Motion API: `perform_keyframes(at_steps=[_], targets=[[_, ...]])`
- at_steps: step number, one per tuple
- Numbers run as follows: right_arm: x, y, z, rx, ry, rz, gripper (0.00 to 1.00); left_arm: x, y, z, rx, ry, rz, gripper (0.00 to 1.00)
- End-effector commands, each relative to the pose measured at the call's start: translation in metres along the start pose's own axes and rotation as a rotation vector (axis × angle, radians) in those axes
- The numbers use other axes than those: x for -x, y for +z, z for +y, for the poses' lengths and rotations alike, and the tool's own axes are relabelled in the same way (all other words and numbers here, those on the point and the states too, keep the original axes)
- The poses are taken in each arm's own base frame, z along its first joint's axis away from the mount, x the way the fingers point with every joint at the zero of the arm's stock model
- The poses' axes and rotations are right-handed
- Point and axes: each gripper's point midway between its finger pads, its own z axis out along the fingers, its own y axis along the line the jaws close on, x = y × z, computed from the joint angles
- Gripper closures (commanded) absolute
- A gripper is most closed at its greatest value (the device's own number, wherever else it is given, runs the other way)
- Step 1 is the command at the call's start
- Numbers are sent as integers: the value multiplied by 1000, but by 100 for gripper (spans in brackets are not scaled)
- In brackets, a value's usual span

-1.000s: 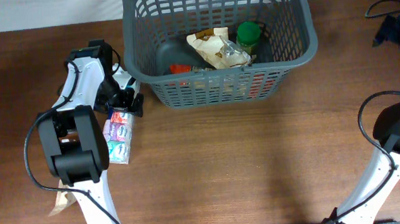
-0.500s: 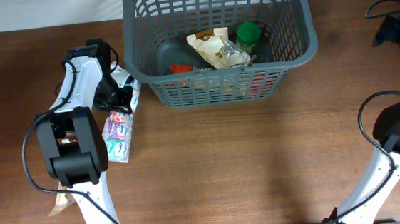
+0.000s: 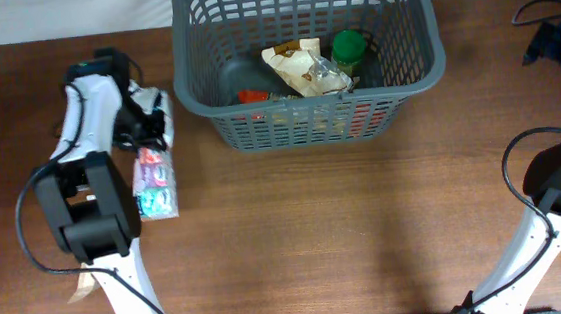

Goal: Pack container
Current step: 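Lift the tissue pack with the left gripper toward the basket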

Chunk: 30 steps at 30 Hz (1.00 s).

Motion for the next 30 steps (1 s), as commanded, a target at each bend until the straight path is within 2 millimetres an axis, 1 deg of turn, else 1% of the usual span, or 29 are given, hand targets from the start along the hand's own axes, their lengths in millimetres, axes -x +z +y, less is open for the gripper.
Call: perform_keyframes(at_steps=[1,4,6,10,13,15,17,18,21,25,26,28,30], targets=[[0,-1,-3,-16,4,-3,1,24,-40,9,-35,-94,-110,98],[0,-1,-3,-16,5,-3,1,40,-71,-3,-123,-86,-195,98],[0,-1,-3,-16,5,-3,1,50,-97,-15,-183,-69,-260,98],[0,-1,-3,-16,4,-3,1,61,-136,-39,-289,-25,-353,98],[0,-1,-3,-16,4,-3,1,62,-159,-58,-349,8,-393,98],[0,-1,-3,-16,5,-3,2,61,-176,-75,-421,37,-418,98],[0,-1,-3,-16,4,-3,1,59,-195,-92,-509,70,-450,98],[0,-1,-3,-16,4,-3,1,59,-208,-102,-564,93,-475,98],[0,-1,-3,-16,4,-3,1,58,-237,-118,-643,148,-542,98],[0,-1,-3,-16,4,-3,1,58,-268,-127,-611,210,-640,98],[0,-1,-3,-16,4,-3,1,57,-279,-130,-589,230,-676,98],[0,-1,-3,-16,4,-3,2,57,-298,-128,-523,251,-747,98],[0,-1,-3,-16,4,-3,1,58,-317,-121,-423,256,-829,98]])
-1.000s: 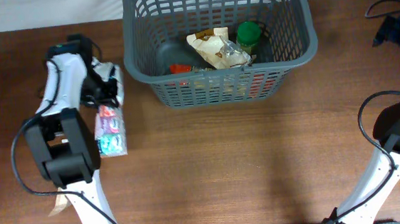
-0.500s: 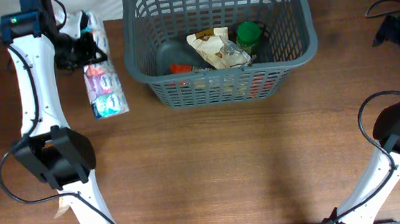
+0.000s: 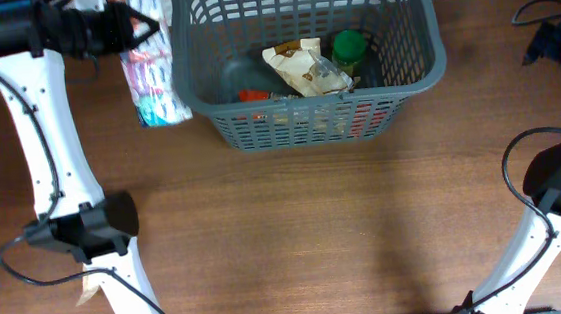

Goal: Pack container
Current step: 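Lift the tissue pack with the left gripper toward the basket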

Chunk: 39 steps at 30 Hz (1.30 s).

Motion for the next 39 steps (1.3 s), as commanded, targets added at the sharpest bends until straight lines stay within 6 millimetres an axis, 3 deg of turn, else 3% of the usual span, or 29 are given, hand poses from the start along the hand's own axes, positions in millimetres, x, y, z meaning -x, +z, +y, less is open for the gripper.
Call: perform_keyframes(at_steps=[1,5,11,20,24,26,31,35,39], targets=[[0,-1,-3,-16,5,-3,1,29,-34,-32,43,120,-137,98],[0,-1,-3,-16,5,-3,1,46,-69,-39,150,182,-245,98],[0,-1,-3,-16,5,-3,1,50,-97,-45,224,202,-293,98],[0,-1,-3,-16,5,-3,1,46,-110,-55,241,229,-298,98],[0,-1,-3,-16,5,-3,1,49,-110,-90,183,292,-329,98],[0,-1,-3,-16,5,-3,1,56,-112,-126,95,361,-378,98],[0,-1,-3,-16,5,-3,1,67,-112,-183,-52,479,-460,98],[0,-1,-3,-16,5,-3,1,69,-102,-204,-61,564,-475,98],[0,-1,-3,-16,5,-3,1,71,-91,-208,-28,568,-473,98]])
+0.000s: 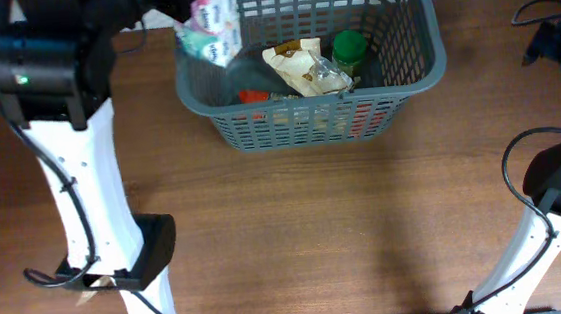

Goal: Pack container
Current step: 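Lift the tissue pack with the left gripper toward the basket, then lower the tissue pack into the basket and open the left gripper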

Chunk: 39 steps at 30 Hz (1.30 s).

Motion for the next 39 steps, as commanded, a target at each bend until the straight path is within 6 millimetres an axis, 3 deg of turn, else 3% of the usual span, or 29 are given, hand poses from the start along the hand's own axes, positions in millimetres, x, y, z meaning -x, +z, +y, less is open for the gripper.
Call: perform_keyframes(at_steps=[1,14,22,31,39], targets=[[0,-1,-3,-16,4,-3,1,3,2,-7,18,45,1,98],[0,-1,-3,-16,4,-3,1,-54,66,11,-28,-26,145,98],[0,-1,-3,-16,4,-3,1,-76,108,-1,-85,-17,150,98],[0,-1,-3,-16,4,-3,1,-137,154,-18,-143,-43,244,98],[0,-1,-3,-16,4,-3,1,-199,176,-17,-152,-94,338,98]])
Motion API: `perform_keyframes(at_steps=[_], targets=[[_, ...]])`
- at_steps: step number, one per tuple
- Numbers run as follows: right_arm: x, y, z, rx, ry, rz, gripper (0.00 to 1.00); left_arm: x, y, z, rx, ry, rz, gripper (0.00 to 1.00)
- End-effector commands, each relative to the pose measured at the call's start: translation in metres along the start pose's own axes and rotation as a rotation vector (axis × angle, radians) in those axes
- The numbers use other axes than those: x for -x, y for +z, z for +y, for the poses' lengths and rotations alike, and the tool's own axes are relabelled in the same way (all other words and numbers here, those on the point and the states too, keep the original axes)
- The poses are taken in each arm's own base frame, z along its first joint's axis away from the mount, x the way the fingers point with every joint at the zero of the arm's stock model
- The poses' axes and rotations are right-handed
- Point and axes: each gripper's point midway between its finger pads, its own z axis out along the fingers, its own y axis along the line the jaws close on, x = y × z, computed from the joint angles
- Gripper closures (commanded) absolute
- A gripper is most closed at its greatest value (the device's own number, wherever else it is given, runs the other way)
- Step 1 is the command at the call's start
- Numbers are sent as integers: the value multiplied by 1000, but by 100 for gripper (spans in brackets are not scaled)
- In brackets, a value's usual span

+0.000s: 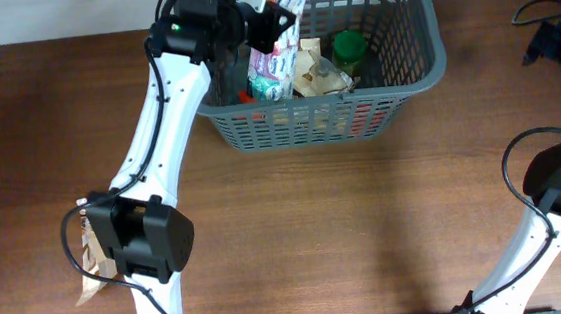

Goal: Pack container
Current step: 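Lower the tissue pack into the basket and open the left gripper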

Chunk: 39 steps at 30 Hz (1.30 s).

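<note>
The grey plastic basket (424, 65) stands at the back middle of the table. My left gripper (267, 8) reaches over its left half and is shut on the upper end of a white, pink and teal packet (275, 65). The packet hangs down into the basket, with its lower end near the items inside. Inside the basket lie a green-lidded jar (349, 45), a beige crinkled bag (312, 72) and a red item (248, 95). My right gripper (555, 43) sits at the far right edge of the table, well away from the basket; its fingers are too small and dark to read.
A brown paper scrap (90, 254) lies beside the left arm's base at the left front. Black cables (535, 9) run along the back right corner. The right arm's base stands at the right front.
My left gripper has moved right with the packet, from over the basket's back left corner to over its left half. The packet now hangs down inside the basket. The right arm has not moved.
My left gripper was down on the packet on the table to the left of the basket. Then it held the packet lifted beside the basket's left wall, then over the back left rim. Now the packet hangs inside the basket.
</note>
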Motion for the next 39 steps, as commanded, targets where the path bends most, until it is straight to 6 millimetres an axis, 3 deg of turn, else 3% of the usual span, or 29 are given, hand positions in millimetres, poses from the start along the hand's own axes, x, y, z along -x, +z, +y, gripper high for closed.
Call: perform_keyframes(at_steps=[1,17,20,22,24,25,27,30,35,39], targets=[[0,-1,-3,-16,5,-3,2,-6,1,-2,-13,7,-2,98],[0,-1,-3,-16,5,-3,1,-56,24,12,23,-44,114,95],[0,-1,-3,-16,5,-3,1,-62,26,13,26,-50,128,90],[0,-1,-3,-16,5,-3,1,-65,27,15,37,-52,136,71],[0,-1,-3,-16,5,-3,1,-66,27,16,42,-52,138,64],[0,-1,-3,-16,5,-3,1,-66,27,16,42,-52,138,53],[0,-1,-3,-15,5,-3,1,-66,27,16,42,-52,138,23],[0,-1,-3,-16,5,-3,1,-64,26,16,42,-52,134,7],[0,-1,-3,-16,5,-3,1,-42,14,17,46,-64,83,1],[0,-1,-3,-16,5,-3,1,-2,-22,18,74,-40,3,0]])
